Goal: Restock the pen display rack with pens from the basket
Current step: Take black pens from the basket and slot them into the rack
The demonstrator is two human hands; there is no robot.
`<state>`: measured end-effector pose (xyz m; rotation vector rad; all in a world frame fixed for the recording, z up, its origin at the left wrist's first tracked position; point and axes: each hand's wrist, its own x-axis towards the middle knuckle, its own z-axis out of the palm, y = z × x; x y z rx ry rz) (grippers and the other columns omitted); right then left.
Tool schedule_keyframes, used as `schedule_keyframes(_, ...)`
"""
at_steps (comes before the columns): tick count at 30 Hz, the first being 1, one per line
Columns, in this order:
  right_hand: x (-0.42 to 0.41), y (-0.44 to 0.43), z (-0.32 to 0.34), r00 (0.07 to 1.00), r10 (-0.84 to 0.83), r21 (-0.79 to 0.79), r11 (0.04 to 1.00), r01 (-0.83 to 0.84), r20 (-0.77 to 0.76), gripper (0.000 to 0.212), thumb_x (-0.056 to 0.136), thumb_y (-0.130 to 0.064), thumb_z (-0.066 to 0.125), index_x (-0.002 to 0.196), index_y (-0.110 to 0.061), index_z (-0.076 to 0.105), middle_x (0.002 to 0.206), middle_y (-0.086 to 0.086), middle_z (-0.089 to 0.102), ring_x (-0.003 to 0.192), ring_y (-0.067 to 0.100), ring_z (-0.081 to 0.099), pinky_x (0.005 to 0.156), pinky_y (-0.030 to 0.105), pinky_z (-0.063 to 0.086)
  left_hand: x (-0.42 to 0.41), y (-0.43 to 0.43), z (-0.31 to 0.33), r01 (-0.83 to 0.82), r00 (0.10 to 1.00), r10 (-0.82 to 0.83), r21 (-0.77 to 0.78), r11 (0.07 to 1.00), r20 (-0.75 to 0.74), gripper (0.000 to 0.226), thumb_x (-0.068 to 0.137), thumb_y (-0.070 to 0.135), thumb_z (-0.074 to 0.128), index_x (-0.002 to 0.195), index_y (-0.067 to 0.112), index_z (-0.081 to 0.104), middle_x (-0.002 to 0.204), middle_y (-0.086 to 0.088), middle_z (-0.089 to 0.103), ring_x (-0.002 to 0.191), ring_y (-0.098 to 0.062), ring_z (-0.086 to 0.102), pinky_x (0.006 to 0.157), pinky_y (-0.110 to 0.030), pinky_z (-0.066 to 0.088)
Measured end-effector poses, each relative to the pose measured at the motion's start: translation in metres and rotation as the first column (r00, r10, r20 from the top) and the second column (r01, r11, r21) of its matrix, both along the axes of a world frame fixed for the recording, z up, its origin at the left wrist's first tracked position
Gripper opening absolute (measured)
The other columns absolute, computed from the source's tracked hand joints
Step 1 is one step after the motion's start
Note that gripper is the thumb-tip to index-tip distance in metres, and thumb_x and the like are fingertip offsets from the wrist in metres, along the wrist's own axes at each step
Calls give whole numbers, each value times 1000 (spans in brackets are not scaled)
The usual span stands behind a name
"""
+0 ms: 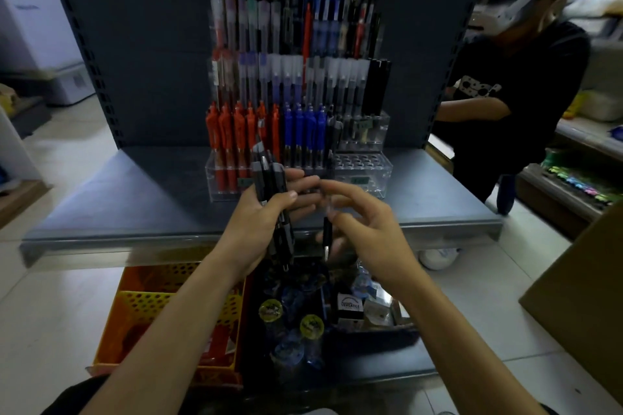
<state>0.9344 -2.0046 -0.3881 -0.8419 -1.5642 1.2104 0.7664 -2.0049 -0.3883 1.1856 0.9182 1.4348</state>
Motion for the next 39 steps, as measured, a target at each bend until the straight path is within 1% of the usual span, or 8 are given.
schedule_keyframes(4,7,6,8,986,-46,-155,988,20,-162,39,99,3,40,123,-19,62,106,9,70,69,23,70,61,27,58,-2,0,3,-23,1000,23,7,1000,-2,23,100,0,40,111,11,57,111,-9,72,100,-29,70,90,-40,54)
schedule_keyframes(7,13,13,16,969,-118,-142,986,88,-219,32,96,1,50,124,-11,59,102,8,75,68,17,70,61,23,57,-5,1,5,-54,999,54,6,999,-1,23,100,1,41,109,12,58,104,-9,74,91,-27,71,84,-37,56)
schedule_keyframes(13,15,37,33,935,-316,22,946,323,-162,9,91,-13,65,98,-11,70,64,-4,65,53,9,57,51,19,48,-8,2,8,-60,998,59,2,998,14,22,100,1,41,108,12,58,96,-8,74,82,-24,70,81,-34,58)
schedule_keyframes(23,10,94,50,821,-568,231,808,542,63,13,92,-18,65,80,-20,71,73,4,72,71,18,71,75,40,60,-9,13,7,-40,998,40,1,999,40,21,99,1,43,110,11,58,92,-7,74,78,-21,70,76,-30,57)
schedule_keyframes(29,1,115,47,763,-611,347,776,527,210,14,94,-22,60,92,-13,71,77,-2,69,78,17,68,72,31,57,-6,21,7,-16,1000,16,9,1000,21,21,99,1,44,114,7,56,93,-8,73,78,-21,70,75,-29,57)
schedule_keyframes(32,0,119,48,796,-587,331,788,519,148,11,97,-19,55,101,-14,64,77,-2,65,71,14,63,66,35,54,-7,25,7,-15,1000,15,6,1000,14,21,99,2,43,114,9,57,92,-7,73,78,-21,70,78,-31,57)
schedule_keyframes(36,3,109,49,902,-432,289,864,412,6,38,97,-14,57,128,-27,40,77,8,58,56,6,50,56,18,44,-5,28,6,-10,1000,10,4,1000,-5,21,99,2,44,110,12,58,90,-5,72,79,-21,69,79,-33,57)
schedule_keyframes(39,5,101,52,929,-365,239,898,370,-65,22,98,-8,51,118,-15,55,88,11,61,57,9,54,54,25,48,-3,27,5,-1,1000,1,1,1000,-14,20,99,2,44,110,11,58,88,-3,72,78,-20,69,79,-31,57)
